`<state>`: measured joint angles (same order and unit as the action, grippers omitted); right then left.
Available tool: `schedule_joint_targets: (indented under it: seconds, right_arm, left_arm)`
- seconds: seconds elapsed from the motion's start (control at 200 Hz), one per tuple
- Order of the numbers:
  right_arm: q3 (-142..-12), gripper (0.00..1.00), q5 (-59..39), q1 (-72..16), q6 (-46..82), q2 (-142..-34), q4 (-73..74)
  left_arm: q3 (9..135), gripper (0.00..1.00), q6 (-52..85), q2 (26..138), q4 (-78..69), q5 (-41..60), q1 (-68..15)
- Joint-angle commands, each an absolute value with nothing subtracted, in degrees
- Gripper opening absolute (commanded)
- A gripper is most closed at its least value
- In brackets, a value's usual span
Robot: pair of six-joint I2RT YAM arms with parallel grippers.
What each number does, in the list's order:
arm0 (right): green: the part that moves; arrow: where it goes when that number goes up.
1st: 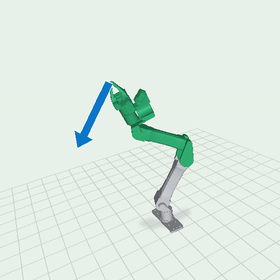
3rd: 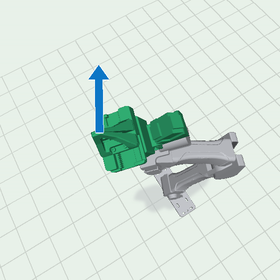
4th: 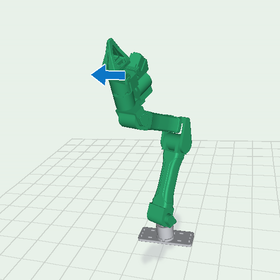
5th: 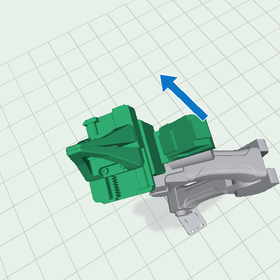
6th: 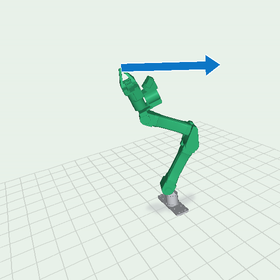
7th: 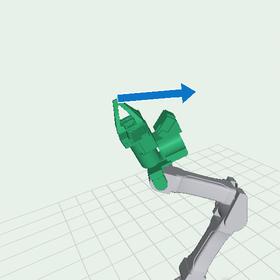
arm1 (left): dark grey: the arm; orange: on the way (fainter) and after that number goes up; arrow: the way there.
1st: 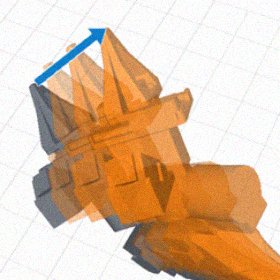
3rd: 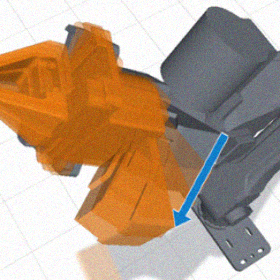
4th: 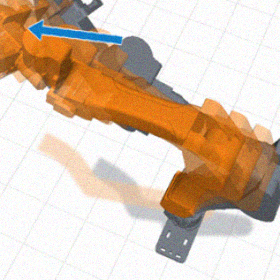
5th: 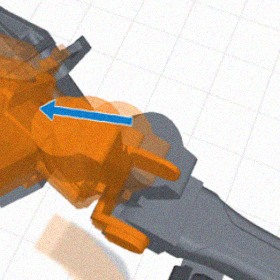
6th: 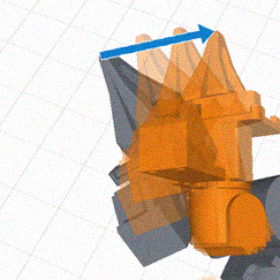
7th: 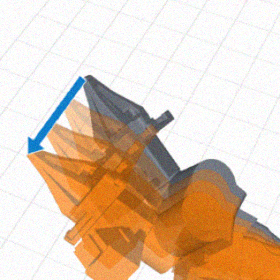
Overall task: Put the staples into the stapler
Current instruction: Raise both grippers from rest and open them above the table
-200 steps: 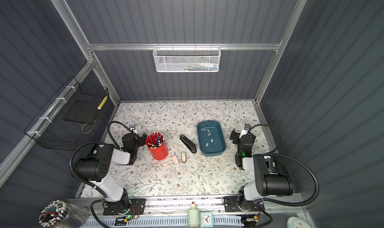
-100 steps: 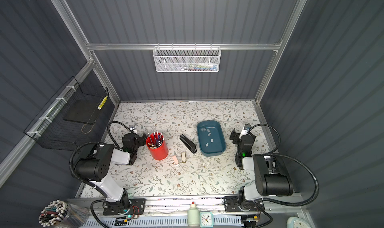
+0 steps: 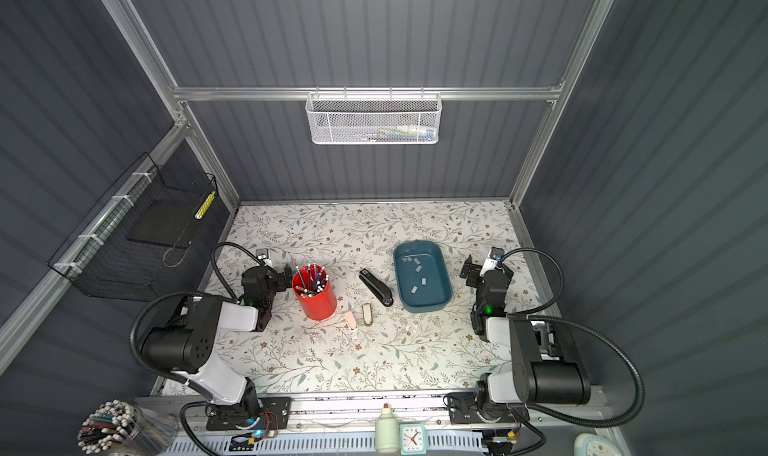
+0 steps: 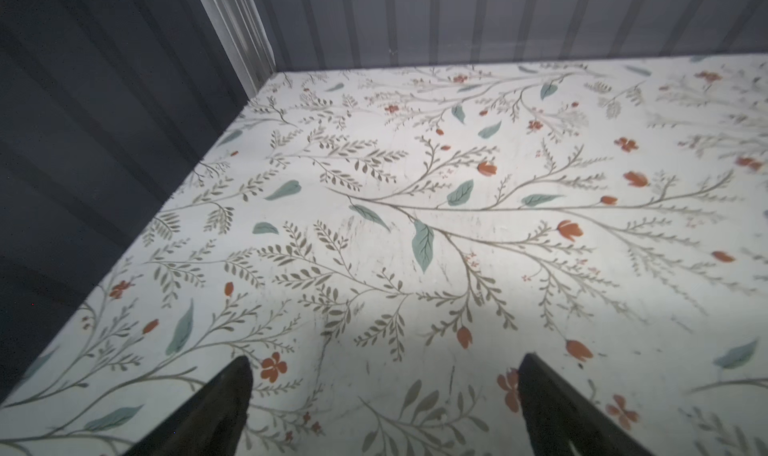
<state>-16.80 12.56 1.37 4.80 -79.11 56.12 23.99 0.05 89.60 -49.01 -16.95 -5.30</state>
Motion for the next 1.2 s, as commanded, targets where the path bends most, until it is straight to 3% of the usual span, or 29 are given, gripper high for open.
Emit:
schedule_joint_targets:
  seconds: [0.0, 0.19, 0.31, 0.385, 0.44, 0.545, 0.64, 0.71, 0.966, 1.196]
  right_arm:
    - [-16.8, 0.99, 18.7, -0.4, 4.8, -73.5, 50.9]
    - [-15.5, 0.99, 20.2, -2.3, 9.3, -55.0, 38.4]
    - [-20.2, 0.99, 17.2, -2.0, 20.5, -41.6, 16.9]
    - [-25.0, 0.99, 7.9, -1.1, 22.4, -35.8, 4.9]
    - [-26.3, 0.99, 3.0, -1.1, 22.4, -33.2, 2.3]
    - [-28.3, 0.99, 4.5, -0.9, 27.4, -28.1, -5.0]
    - [-27.5, 0.99, 0.0, -0.9, 28.1, -21.5, -5.6]
    - [-26.8, 0.99, -1.2, -0.9, 32.0, -17.6, -7.0]
    - [-31.0, 0.99, -13.3, -1.0, 34.4, -17.5, -13.1]
    - [-26.6, 0.96, -28.3, -1.6, 36.3, -21.4, -3.5]
  left_arm:
    - [23.7, 1.0, 5.1, 80.1, -40.5, -19.2, -5.4]
    - [33.1, 1.0, 13.7, 64.4, -12.4, -10.2, -5.4]
    - [33.6, 1.0, 14.7, 55.7, -10.6, -2.9, -5.4]
    - [34.2, 1.0, 16.9, 50.0, -7.9, -2.4, -5.4]
    - [34.2, 1.0, 18.6, 46.6, -6.0, -2.2, -5.4]
    - [32.9, 1.0, 22.4, 41.7, -3.8, -2.7, -5.4]
    - [34.0, 1.0, 26.2, 38.6, 2.6, -7.1, -5.4]
    - [34.1, 1.0, 23.8, 36.3, 2.1, -1.6, -5.4]
    - [37.4, 1.0, 22.0, 35.6, -4.7, 16.0, -5.4]
    - [41.4, 0.98, 18.1, 44.9, -16.2, 35.4, -6.7]
